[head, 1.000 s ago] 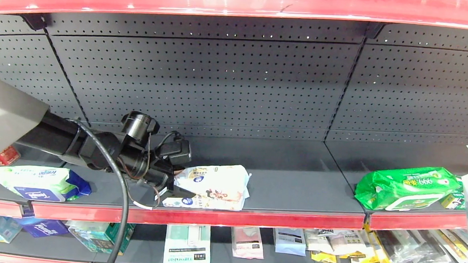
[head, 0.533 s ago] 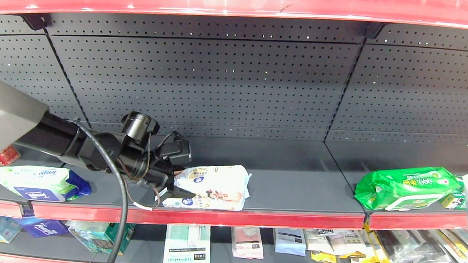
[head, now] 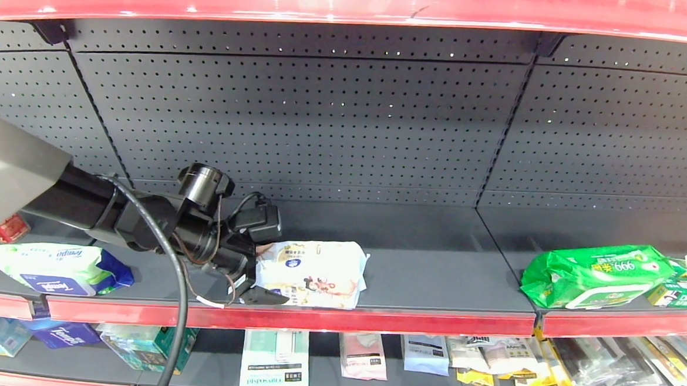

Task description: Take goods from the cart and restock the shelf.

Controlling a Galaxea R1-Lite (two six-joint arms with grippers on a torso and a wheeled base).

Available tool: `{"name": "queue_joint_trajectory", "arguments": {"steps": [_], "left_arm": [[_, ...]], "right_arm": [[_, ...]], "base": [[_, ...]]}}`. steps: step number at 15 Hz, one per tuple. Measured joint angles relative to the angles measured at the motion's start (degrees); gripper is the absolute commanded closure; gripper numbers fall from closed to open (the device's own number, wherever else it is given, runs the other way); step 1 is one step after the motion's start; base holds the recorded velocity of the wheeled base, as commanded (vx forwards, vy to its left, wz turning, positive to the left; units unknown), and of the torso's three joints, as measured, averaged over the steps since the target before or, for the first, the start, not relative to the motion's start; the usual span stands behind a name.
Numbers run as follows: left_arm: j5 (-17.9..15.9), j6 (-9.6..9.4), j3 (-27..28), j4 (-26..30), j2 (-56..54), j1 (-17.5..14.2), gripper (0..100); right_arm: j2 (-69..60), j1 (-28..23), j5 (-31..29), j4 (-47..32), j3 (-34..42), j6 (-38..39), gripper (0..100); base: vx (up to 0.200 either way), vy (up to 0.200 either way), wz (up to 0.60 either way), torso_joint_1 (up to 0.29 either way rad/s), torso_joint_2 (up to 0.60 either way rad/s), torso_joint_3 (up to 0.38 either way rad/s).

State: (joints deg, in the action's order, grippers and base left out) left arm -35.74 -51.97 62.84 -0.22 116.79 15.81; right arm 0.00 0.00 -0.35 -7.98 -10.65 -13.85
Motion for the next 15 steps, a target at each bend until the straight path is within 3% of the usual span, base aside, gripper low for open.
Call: {"name": "queue_joint_trajectory", "arguments": {"steps": [1, 4, 7, 8, 10, 11, 12, 13, 14, 15], "left_arm": [[-0.13, 0.99, 0.02, -0.02, -0.46, 0.00, 0], [-0.38, 6.67, 0.17, -0.21, -3.23, 0.00, 0], [-1.89, 9.61, 0.16, -0.51, -7.12, 0.00, 0], [-1.94, 11.19, 0.09, -2.40, -8.07, 0.04, 0], [0.41, 16.42, -0.46, -12.03, -9.05, 0.41, 0], [5.45, 20.30, -1.05, -20.09, -8.98, 0.61, 0], [13.36, 26.11, -1.90, -28.98, -8.66, 0.91, 0], [22.36, 34.54, -2.86, -38.07, -8.11, 1.41, 0], [30.27, 40.38, -4.00, -43.28, -7.80, 2.05, 0], [34.60, 43.59, -5.88, -44.31, -8.24, 2.43, 0]], "right_arm": [[0.00, 0.00, 0.02, 0.00, 0.00, 0.00, 100], [0.00, 0.00, -0.02, 0.00, -0.01, -0.02, 100], [-0.02, 0.00, -0.65, 0.02, 0.00, 0.00, 100], [-0.02, 0.00, -0.76, 0.00, 0.13, -0.02, 100], [0.00, 0.00, -0.79, 0.00, 0.33, -0.02, 100], [0.00, 0.00, -0.77, 0.07, 0.43, -0.02, 100], [0.00, 0.00, -0.95, 0.00, 0.49, 0.00, 100], [0.00, 0.00, -1.39, 0.00, 0.49, -0.02, 100], [0.02, -0.02, -3.34, -0.02, 0.49, -0.02, 100], [0.18, -0.02, -4.82, 0.00, 0.43, 0.00, 100]], "base": [[0.000, 0.000, 0.00, 0.000, 0.00, 0.000], [0.000, 0.000, 0.00, 0.000, 0.00, 0.000], [0.000, 0.000, 0.00, 0.000, 0.00, 0.000], [0.000, 0.000, 0.00, 0.000, 0.00, 0.000], [0.000, 0.000, 0.00, 0.000, 0.00, 0.000], [0.000, 0.000, 0.00, 0.000, 0.00, 0.000], [0.000, 0.000, 0.00, 0.000, 0.00, 0.000], [0.000, 0.000, 0.00, 0.000, 0.00, 0.000], [0.000, 0.000, 0.00, 0.000, 0.00, 0.000], [0.000, 0.000, 0.00, 0.000, 0.00, 0.000]]}}
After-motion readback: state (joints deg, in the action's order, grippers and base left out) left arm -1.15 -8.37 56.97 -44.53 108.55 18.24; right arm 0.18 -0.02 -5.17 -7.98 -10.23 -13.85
